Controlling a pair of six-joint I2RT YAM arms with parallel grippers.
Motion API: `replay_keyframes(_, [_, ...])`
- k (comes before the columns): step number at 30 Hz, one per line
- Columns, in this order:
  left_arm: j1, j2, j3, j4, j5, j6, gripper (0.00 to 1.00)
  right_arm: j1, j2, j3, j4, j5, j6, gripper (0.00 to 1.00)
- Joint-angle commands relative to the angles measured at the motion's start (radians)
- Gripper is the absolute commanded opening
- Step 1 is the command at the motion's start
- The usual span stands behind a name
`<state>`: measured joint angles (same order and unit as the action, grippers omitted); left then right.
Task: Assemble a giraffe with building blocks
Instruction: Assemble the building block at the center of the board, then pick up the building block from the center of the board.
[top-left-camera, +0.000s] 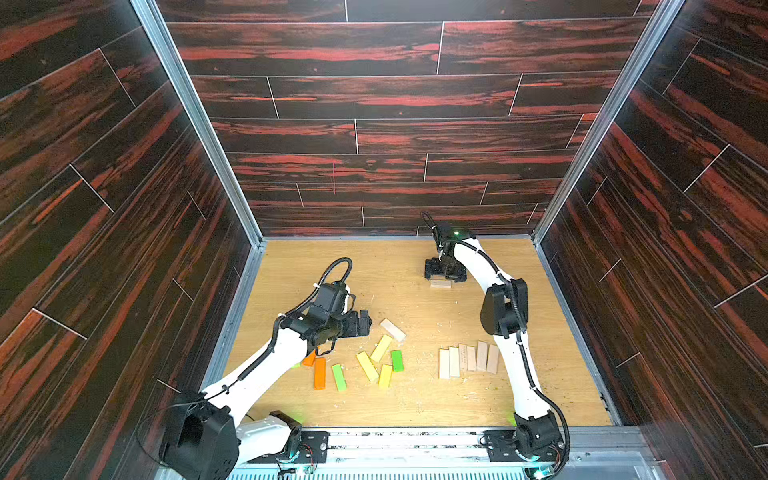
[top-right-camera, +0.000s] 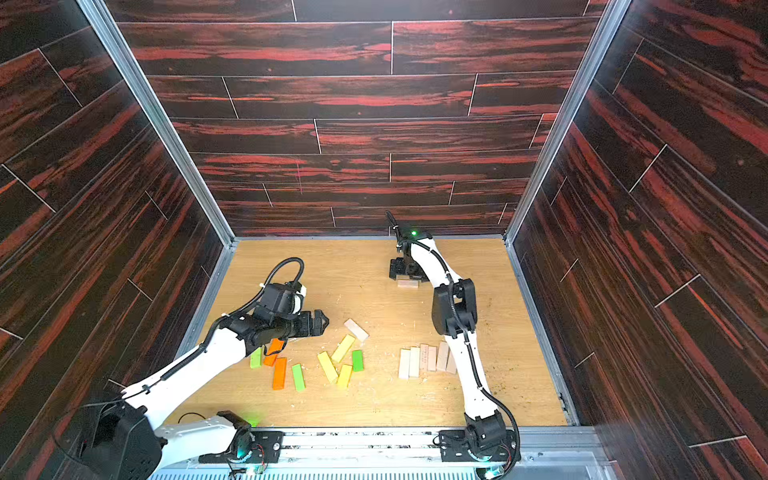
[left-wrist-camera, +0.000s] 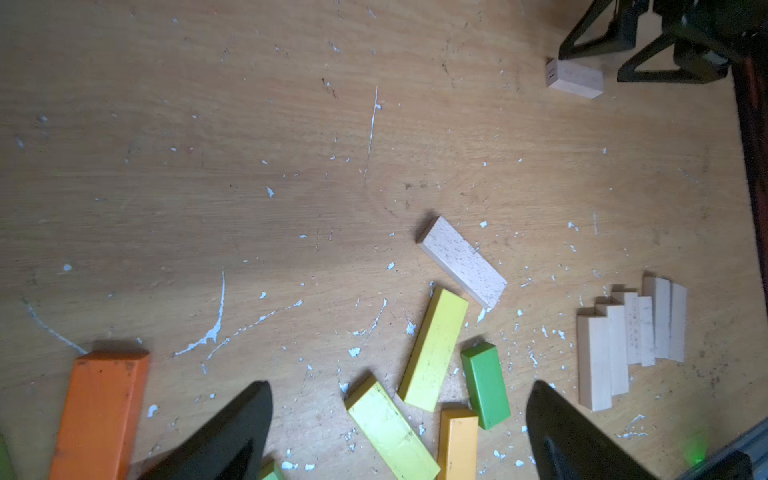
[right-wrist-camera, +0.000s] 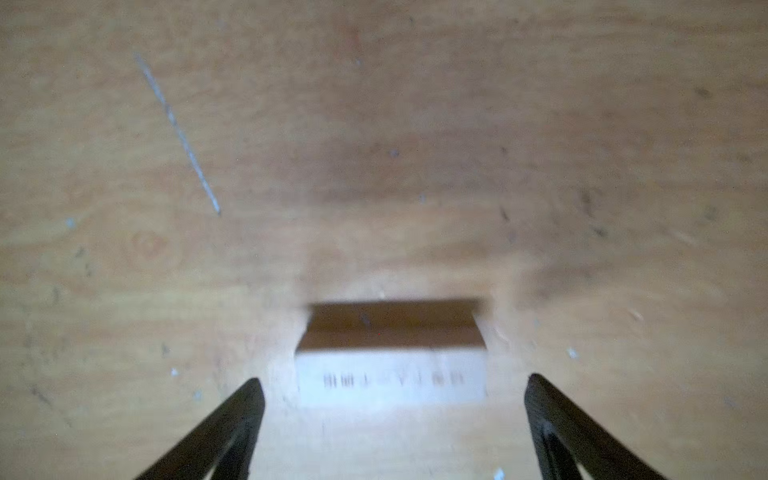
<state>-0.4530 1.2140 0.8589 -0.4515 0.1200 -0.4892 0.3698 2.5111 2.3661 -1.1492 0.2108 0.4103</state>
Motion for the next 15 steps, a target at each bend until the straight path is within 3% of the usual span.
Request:
replay_keyframes(1, [-0.004,-0.062,0.007,-0.034,-0.011,-0.008,0.98,0.061,-0.273,-0.177,0.023,0.042,0.032,0.99])
replay_keyframes(6, [-0.012,-0.136,-0.075,-0.024,0.015,-0.049,0.97,0.194,-0.6,-0.657,0.18,0.041,0.162,0.96])
replay_keyframes(9, [-0.028,-0.181,-0.123,-0.016,0.018,-0.075,0.95,0.299,-0.722,-0.88,0.246,0.013,0.272,0.93])
replay_keyframes(15, [-0.041,-0.255,-0.179,-0.018,0.052,-0.101,0.94,0.485,-0.827,-1.104,0.285,0.013,0.465,0.9])
